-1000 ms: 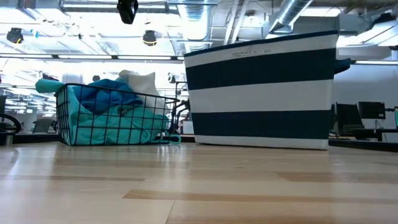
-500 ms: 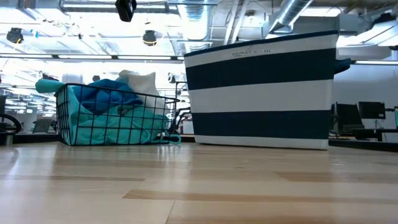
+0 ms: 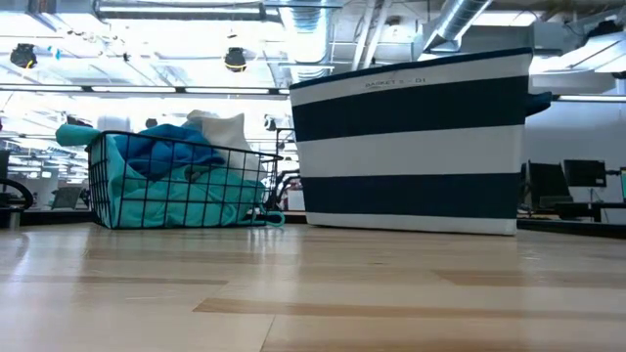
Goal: Pick & Place Cloths
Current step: Return to Home Position
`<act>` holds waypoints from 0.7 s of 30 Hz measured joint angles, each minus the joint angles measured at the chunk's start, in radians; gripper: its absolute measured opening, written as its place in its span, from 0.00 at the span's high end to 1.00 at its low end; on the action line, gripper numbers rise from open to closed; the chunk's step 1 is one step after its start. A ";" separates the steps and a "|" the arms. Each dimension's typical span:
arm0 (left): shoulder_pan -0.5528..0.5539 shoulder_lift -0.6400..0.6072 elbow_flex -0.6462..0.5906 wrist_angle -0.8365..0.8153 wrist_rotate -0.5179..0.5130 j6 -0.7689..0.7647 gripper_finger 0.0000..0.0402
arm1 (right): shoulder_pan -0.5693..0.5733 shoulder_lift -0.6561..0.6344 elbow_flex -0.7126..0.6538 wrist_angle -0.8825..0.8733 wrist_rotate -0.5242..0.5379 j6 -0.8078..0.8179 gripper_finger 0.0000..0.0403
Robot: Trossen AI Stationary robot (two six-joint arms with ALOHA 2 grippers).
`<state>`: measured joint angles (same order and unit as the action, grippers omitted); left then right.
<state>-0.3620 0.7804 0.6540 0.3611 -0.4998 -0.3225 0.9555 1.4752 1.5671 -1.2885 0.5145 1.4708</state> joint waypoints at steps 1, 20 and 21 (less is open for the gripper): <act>0.003 -0.036 0.000 -0.016 -0.003 0.008 0.76 | -0.008 -0.027 0.000 0.013 0.071 -0.038 0.16; 0.010 -0.714 -0.041 -0.584 0.004 0.141 1.00 | -0.070 -0.544 -0.092 -0.001 0.662 -0.682 0.99; 0.010 -0.738 -0.059 -0.584 0.004 0.142 1.00 | -0.055 -0.579 -0.135 0.018 0.690 -0.683 0.99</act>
<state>-0.3519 0.0423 0.5953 -0.2234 -0.4955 -0.1810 0.9007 0.8963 1.4321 -1.2708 1.2041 0.7877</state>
